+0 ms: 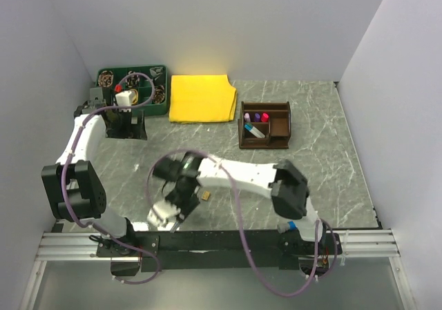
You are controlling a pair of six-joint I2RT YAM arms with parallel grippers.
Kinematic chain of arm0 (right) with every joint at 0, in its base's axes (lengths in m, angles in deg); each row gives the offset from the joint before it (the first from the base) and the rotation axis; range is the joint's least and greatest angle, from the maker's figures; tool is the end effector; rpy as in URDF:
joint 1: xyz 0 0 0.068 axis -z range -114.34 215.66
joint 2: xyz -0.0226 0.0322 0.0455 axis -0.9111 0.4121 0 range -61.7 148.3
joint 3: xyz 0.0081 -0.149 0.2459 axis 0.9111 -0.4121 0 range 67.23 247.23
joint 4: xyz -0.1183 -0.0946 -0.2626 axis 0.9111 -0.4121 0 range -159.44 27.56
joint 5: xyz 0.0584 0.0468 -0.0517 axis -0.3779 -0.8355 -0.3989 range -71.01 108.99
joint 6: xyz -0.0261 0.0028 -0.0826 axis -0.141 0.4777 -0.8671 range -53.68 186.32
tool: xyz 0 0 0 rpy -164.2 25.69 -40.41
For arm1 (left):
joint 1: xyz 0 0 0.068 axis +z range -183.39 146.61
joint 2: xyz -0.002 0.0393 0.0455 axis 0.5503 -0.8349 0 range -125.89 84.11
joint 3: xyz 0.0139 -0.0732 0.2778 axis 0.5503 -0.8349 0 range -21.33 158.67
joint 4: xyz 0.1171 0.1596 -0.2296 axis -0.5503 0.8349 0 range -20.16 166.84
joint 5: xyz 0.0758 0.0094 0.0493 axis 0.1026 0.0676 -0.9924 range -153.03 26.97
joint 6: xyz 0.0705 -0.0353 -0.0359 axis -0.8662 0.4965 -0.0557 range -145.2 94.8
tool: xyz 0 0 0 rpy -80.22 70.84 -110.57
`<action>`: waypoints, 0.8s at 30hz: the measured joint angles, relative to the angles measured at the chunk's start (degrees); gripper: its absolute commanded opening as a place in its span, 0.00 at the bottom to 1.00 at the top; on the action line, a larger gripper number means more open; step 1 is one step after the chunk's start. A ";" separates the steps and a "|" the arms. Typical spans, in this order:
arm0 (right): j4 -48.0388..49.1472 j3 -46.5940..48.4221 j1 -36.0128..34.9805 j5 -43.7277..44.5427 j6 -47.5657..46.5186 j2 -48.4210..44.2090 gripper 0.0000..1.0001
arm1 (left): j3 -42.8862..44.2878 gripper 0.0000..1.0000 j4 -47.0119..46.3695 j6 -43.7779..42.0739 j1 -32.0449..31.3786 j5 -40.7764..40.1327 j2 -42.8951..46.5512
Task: Sort the stationery into containers
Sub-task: Pick up the pen from the corner of the board.
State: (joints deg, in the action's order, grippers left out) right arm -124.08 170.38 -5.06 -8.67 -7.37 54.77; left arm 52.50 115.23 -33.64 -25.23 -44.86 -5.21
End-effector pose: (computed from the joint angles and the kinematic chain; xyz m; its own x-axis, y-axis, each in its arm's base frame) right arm 0.1238 0.4615 0.2183 0.7510 -0.4276 -0.5032 -0.5520 -0.8247 -0.1230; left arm 0.3822 0.0308 0.2452 -0.8531 0.0186 -0.5214 0.1422 0.9698 -0.1981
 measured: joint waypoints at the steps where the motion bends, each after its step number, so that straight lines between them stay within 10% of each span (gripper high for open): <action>1: -0.35 0.11 -1.49 0.74 0.39 1.14 0.48 | 0.00 0.99 -0.20 0.20 0.02 0.02 0.31; 24: 3.08 5.18 -8.22 7.76 9.84 12.28 0.40 | -3.32 0.99 -0.22 1.86 1.31 3.61 10.56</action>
State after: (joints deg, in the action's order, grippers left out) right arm -121.00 175.56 -13.27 -0.91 2.46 67.05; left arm 49.17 115.01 -31.79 -23.91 -41.25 5.35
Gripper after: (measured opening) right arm 0.411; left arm 0.994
